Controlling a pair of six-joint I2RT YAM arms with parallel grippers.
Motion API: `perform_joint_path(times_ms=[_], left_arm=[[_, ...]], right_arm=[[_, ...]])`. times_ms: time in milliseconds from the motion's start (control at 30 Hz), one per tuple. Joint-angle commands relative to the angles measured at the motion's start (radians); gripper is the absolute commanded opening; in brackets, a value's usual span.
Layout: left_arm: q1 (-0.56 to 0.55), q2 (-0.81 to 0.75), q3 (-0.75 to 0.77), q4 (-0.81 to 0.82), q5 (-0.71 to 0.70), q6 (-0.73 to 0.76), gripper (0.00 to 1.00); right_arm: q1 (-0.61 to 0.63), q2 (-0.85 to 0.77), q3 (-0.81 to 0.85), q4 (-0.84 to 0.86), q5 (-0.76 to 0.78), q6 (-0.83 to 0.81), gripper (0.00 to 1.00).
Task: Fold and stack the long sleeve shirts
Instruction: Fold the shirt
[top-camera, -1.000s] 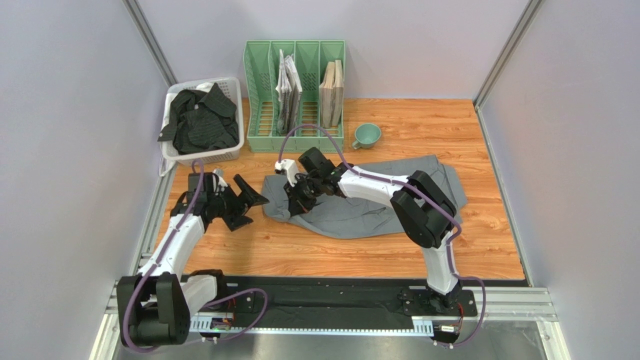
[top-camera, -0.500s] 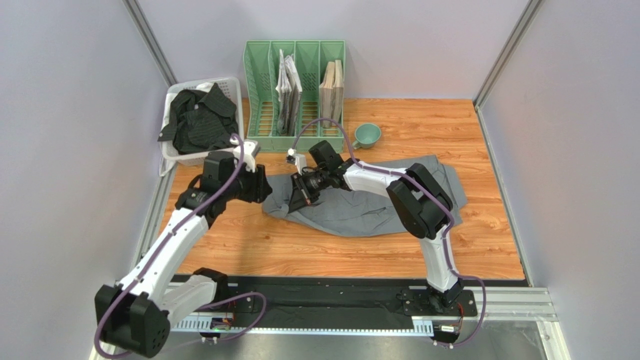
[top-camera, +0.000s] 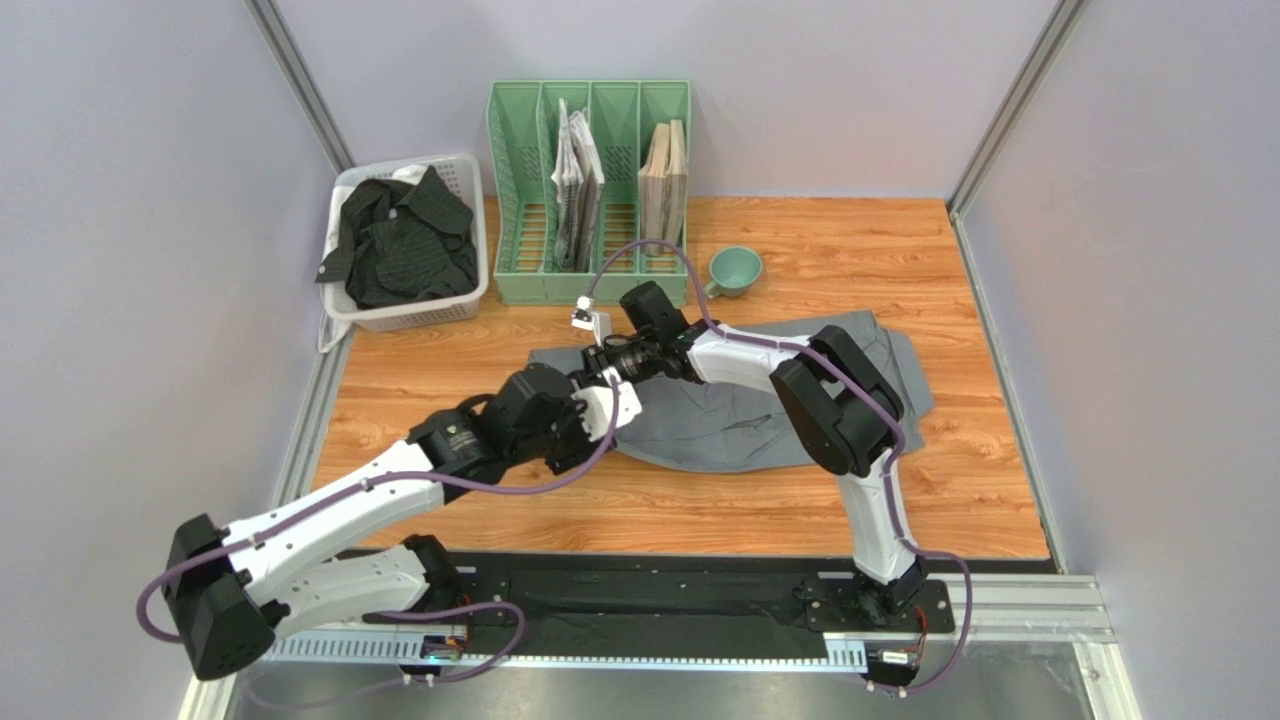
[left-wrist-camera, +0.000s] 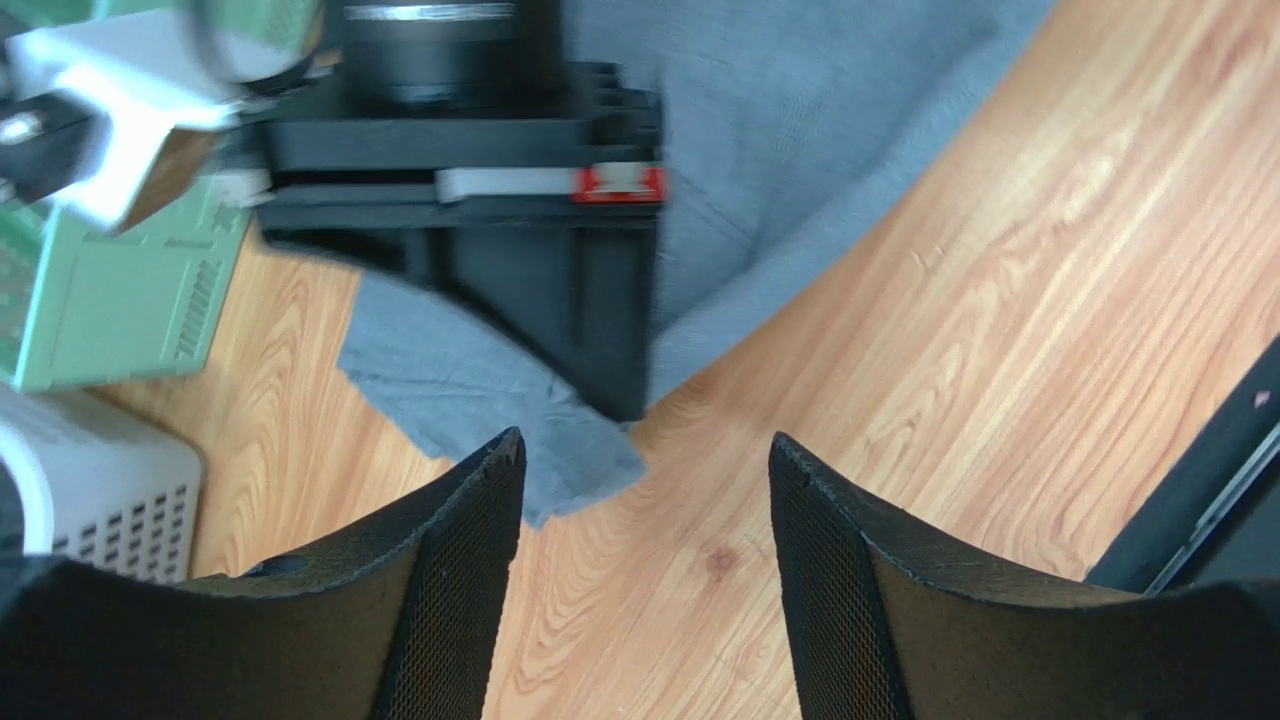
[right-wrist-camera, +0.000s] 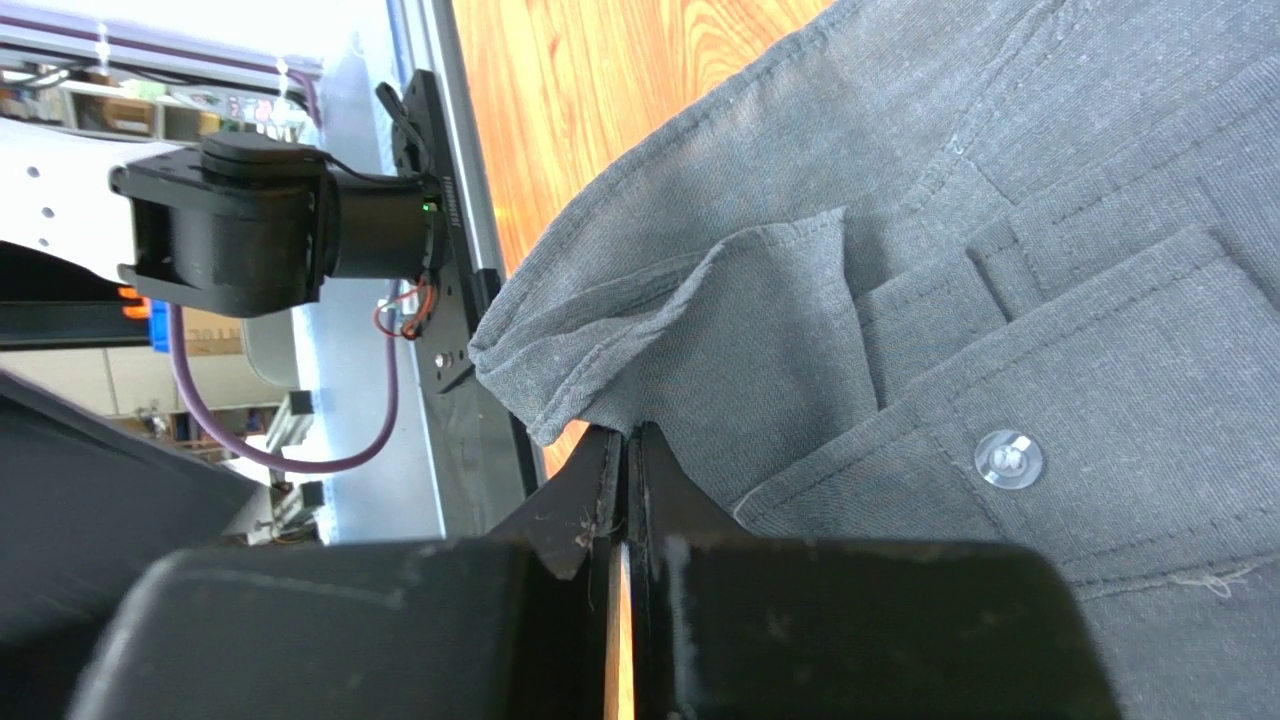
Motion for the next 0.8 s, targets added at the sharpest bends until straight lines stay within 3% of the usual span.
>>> perform_joint_path(times_ms=[0,200,467,633,767], left_arm=[[-0.085,0.103,0.006,0.009,-0.148,0.083,0.68],[-0.100,0.232,0.028,0.061,-0.250,0.115,0.66],[-0.099,0.286,0.010,0.139,-0.369,0.188,0.54],[-0.093,0.292,-0.001,0.153,-0.412,0.222,0.41],[-0.033,0.277,0.005,0.138,-0.415,0.233,0.26]], right_arm=[[-0.015,0.010,-0.012,0.070,-0.052,0.041,0.00],[-0.014,0.001,-0.024,0.071,-0.064,0.035,0.00],[-0.015,-0.007,-0.052,0.087,-0.072,0.035,0.00],[-0.014,-0.008,-0.063,0.085,-0.073,0.027,0.00],[-0.014,-0.011,-0.067,0.084,-0.075,0.023,0.00]])
